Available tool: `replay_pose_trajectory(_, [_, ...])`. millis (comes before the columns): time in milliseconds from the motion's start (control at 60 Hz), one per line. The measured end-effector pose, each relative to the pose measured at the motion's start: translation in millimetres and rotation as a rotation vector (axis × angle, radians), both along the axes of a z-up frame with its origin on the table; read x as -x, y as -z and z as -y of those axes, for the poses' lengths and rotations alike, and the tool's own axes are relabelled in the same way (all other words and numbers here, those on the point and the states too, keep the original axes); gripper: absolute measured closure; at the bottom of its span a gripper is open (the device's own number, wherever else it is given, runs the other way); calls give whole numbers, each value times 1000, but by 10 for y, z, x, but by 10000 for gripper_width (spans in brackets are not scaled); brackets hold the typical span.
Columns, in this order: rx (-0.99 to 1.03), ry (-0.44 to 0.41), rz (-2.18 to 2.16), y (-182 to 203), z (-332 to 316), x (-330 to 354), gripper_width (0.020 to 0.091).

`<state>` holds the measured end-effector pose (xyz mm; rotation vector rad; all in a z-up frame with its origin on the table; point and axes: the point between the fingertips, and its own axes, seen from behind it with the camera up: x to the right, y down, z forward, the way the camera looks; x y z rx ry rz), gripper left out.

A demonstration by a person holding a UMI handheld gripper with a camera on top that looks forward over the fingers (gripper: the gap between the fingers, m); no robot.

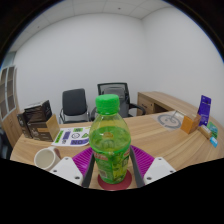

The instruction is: Pour water

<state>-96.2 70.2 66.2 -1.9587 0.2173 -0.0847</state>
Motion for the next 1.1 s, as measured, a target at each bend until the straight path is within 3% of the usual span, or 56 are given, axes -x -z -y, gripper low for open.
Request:
replay_pose_trajectory(100, [24,20,-9,19,180,-25,318])
replay_pose_trajectory(350, [78,50,-32,-201,1211,283,328])
replay_pose_trajectory(583, [40,-3,-23,-959,2096,955,329])
replay_pose_trajectory(783, [-45,-67,-12,-1581,2511,1445,327])
replay_pose_trajectory(983, [-74,-123,32,-1869,2726,1759,318])
replay_pose_trajectory(1100, [-94,-107,49,-1964,2791,1741,321])
